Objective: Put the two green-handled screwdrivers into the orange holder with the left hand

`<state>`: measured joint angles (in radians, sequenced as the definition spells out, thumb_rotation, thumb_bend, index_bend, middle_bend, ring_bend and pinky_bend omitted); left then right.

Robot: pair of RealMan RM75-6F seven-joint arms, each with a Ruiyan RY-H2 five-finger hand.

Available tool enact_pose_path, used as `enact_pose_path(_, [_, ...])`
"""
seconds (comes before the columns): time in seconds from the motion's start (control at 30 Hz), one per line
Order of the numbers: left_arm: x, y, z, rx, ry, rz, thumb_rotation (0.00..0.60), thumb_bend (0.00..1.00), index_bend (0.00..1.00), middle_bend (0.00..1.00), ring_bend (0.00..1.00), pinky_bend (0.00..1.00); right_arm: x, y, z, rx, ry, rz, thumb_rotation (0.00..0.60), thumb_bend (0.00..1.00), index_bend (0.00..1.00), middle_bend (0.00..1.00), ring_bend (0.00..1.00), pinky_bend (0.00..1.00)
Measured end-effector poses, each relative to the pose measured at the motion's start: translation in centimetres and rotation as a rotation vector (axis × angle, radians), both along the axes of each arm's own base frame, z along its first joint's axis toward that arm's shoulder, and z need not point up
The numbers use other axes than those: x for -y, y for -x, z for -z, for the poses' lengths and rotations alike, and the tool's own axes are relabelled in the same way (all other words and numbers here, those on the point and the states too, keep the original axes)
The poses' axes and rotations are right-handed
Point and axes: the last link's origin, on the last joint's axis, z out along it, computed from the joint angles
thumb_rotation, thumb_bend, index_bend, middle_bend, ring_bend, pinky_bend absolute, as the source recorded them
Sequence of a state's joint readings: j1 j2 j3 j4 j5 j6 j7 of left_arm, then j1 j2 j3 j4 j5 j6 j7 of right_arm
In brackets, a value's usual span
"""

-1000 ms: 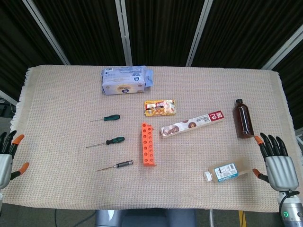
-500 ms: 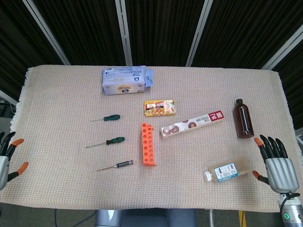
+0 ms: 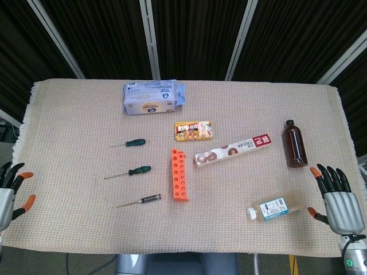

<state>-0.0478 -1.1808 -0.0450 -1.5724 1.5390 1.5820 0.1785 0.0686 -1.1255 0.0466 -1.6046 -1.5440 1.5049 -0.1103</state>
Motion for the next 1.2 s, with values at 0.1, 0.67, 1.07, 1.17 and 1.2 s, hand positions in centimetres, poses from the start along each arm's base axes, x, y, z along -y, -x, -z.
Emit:
enact_pose_path(0.1, [-0.3,-0.3,0.1,-0.012,0.005,0.006,0.6,0.29,0.39,0.15,0.08,0.0,0.0,0.1,0.0,0.0,-0.001,0.003,0.6,0.0,0.07,0.04,0.0,0.06])
enact_pose_path(0.67, [-7.0,-6.6,3.1,-0.137,0.218,0.105,0.6,0.28,0.44,0.18,0.09,0.0,-0.5,0.6,0.0,0.005,0.001,0.013,0.6,0.0,0.08,0.04,0.0,0.06])
enact_pose_path(1.07, [-13.0,-11.1,8.3,-0.32,0.367,0.187,0.6,0.21,0.44,0.15,0.05,0.0,-0.7,0.6,0.0,0.006,0.0,0.024,0.6,0.0,0.08,0.04,0.0,0.06])
enact_pose_path(1.17, [-14.3,-11.8,10.1,-0.344,0.401,0.188,0.6,0.26,0.43,0.14,0.04,0.0,-0.8,0.6,0.0,0.005,-0.003,0.029,0.6,0.0,0.08,0.04,0.0,0.06])
enact_pose_path(1.2, [-14.9,-12.1,10.8,-0.349,0.417,0.184,0.6,0.27,0.42,0.13,0.03,0.0,-0.8,0.6,0.0,0.005,-0.005,0.031,0.6,0.0,0.08,0.04,0.0,0.06])
